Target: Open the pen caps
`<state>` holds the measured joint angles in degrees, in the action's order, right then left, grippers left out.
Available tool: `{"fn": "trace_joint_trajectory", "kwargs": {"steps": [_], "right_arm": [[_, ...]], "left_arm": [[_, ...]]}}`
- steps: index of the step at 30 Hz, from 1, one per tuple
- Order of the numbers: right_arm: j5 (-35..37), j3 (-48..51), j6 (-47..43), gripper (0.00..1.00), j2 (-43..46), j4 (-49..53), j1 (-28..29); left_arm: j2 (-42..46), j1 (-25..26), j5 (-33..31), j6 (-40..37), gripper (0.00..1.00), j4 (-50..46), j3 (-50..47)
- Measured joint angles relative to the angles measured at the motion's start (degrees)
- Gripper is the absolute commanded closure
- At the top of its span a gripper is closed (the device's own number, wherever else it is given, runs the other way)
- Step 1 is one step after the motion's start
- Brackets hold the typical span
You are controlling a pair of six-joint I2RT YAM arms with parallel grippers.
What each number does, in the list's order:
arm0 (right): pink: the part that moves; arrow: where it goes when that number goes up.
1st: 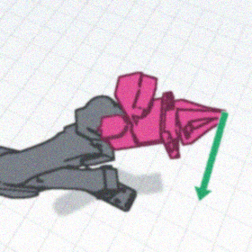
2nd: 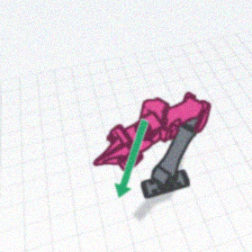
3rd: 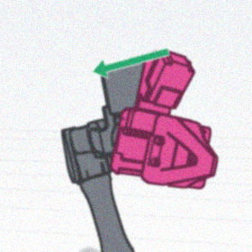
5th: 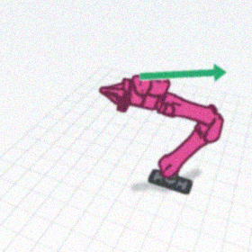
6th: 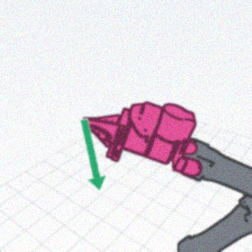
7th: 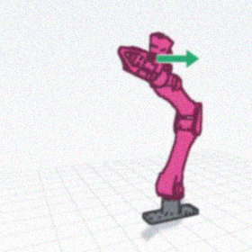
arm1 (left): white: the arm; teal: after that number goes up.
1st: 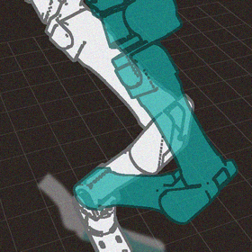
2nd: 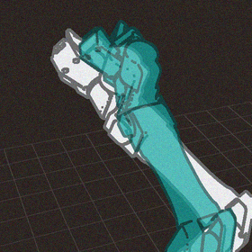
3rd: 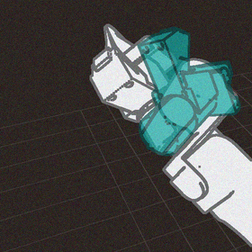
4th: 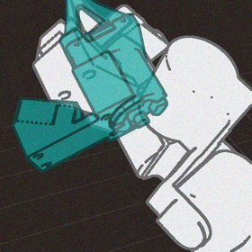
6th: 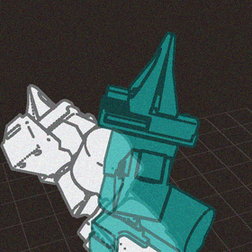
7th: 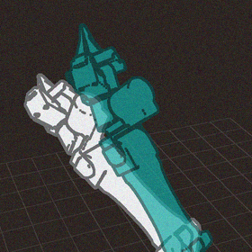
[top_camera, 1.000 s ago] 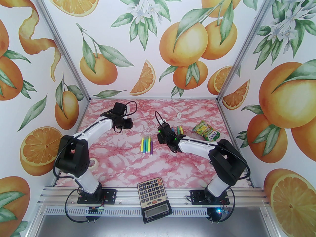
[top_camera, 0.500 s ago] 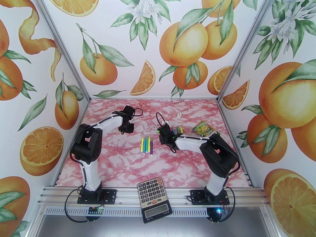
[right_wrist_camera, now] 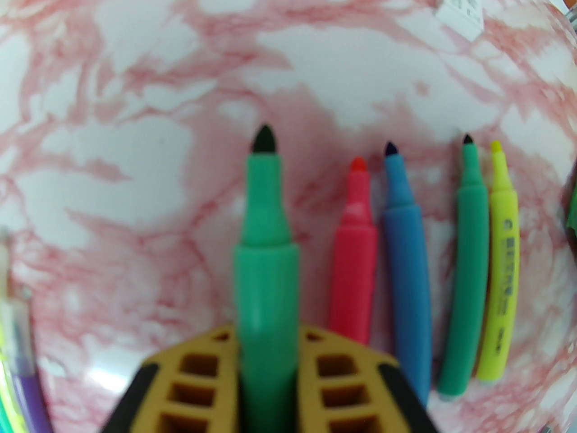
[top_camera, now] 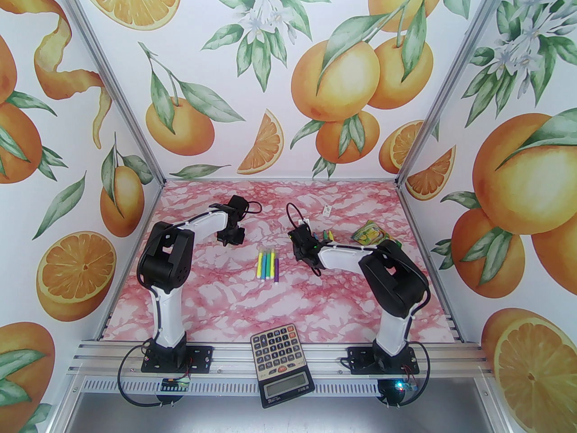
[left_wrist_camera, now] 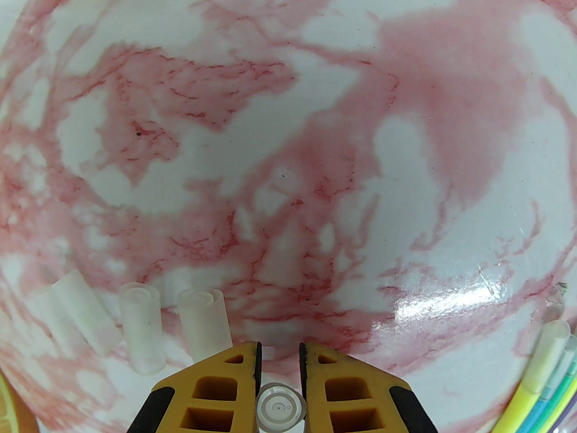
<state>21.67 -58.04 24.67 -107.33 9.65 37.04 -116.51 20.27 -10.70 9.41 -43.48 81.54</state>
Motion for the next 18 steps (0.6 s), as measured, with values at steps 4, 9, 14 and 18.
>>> {"fn": "trace_joint_trajectory", "kwargs": {"steps": [4, 9, 14, 18], "right_arm": [[0.5, -0.3, 0.0, 0.77, 0.0, 0.8, 0.0], [1.0, -0.3, 0.0, 0.75, 0.0, 1.2, 0.0], [1.4, -0.3, 0.0, 0.73, 0.0, 1.6, 0.0], [1.7, -0.3, 0.0, 0.67, 0.0, 2.2, 0.0]], "left_arm": [[-0.4, 0.0, 0.0, -0.5, 0.94, 0.0, 0.5], [-0.7, 0.0, -0.1, -0.8, 0.89, 0.0, 0.9], [-0.7, 0.0, -0.2, -0.8, 0.85, 0.0, 0.9], [-0.7, 0.0, -0.3, -0.8, 0.83, 0.0, 0.9]]}}
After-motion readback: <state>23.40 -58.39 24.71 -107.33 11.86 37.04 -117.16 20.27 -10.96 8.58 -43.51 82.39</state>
